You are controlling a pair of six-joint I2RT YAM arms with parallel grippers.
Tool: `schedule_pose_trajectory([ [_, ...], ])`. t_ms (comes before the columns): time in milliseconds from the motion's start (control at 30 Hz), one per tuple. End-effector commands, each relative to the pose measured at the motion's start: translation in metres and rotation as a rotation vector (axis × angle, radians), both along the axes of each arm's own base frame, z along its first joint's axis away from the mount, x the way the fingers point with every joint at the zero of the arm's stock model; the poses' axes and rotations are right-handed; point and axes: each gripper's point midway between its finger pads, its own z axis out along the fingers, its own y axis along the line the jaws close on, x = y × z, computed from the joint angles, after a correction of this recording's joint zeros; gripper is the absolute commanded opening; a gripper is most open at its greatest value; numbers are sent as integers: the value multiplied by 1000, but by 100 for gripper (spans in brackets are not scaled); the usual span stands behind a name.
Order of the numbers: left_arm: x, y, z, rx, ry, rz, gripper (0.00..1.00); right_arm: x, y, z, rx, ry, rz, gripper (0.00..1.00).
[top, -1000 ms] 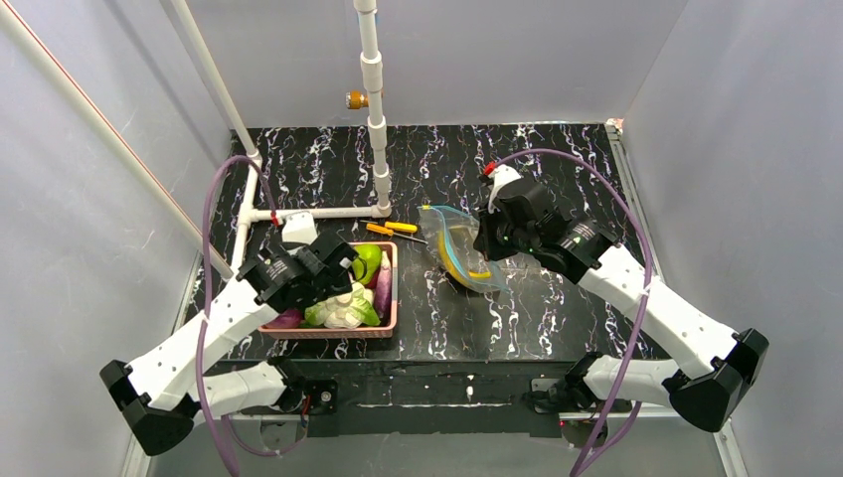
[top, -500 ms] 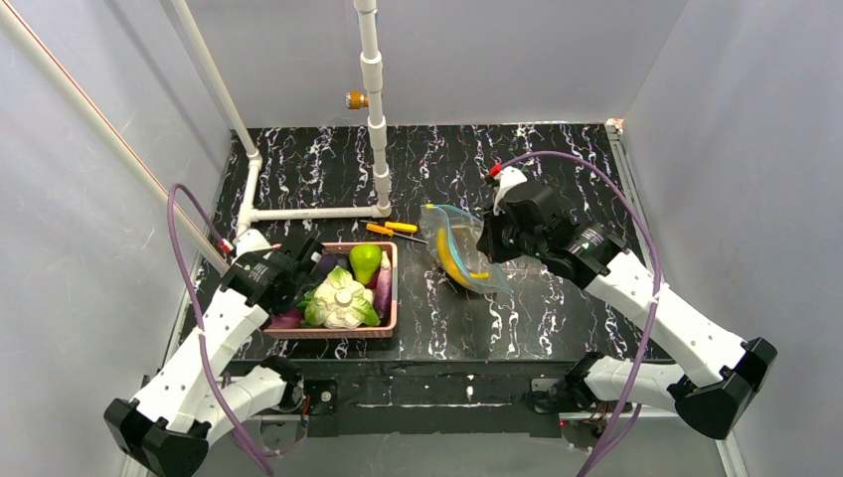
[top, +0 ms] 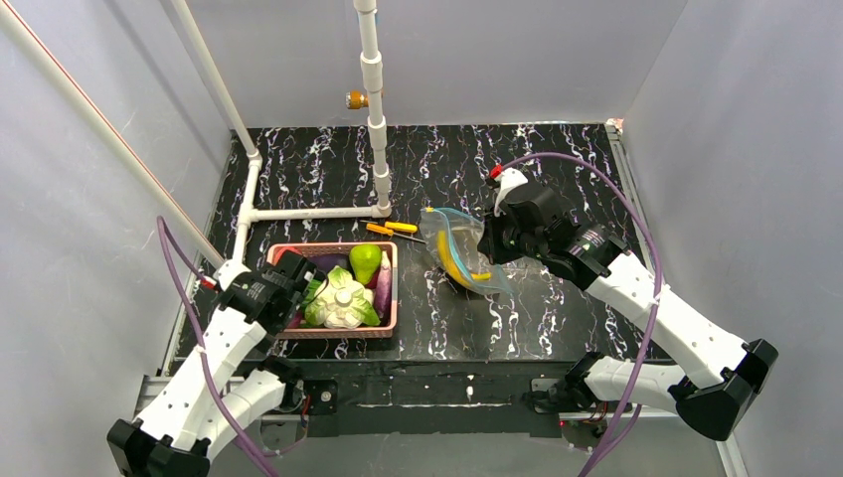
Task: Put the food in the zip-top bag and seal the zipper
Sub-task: Adjust the zipper food storage bag at the center of the board, then pick up the fake vegetable from the bin.
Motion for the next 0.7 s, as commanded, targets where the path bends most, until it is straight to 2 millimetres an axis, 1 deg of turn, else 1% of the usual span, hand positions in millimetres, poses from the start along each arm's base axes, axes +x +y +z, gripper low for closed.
schedule_pose_trajectory([
  [0,7,9,-1,52,-32,30,93,2,5,13,27,-33,17,1],
  [100,12,10,0,67,-42,20,89,2,5,11,25,-29,20,1],
  [200,13,12,-1,80,-26,31,87,2,4,10,20,-28,16,1],
  [300,13,14,-5,95,-2,38,81,2,4,9,19,-26,17,1],
  [567,11,20,-17,131,28,63,76,2,4,9,19,-28,17,1],
  [667,13,20,-22,134,27,56,72,3,5,10,18,-31,18,1],
])
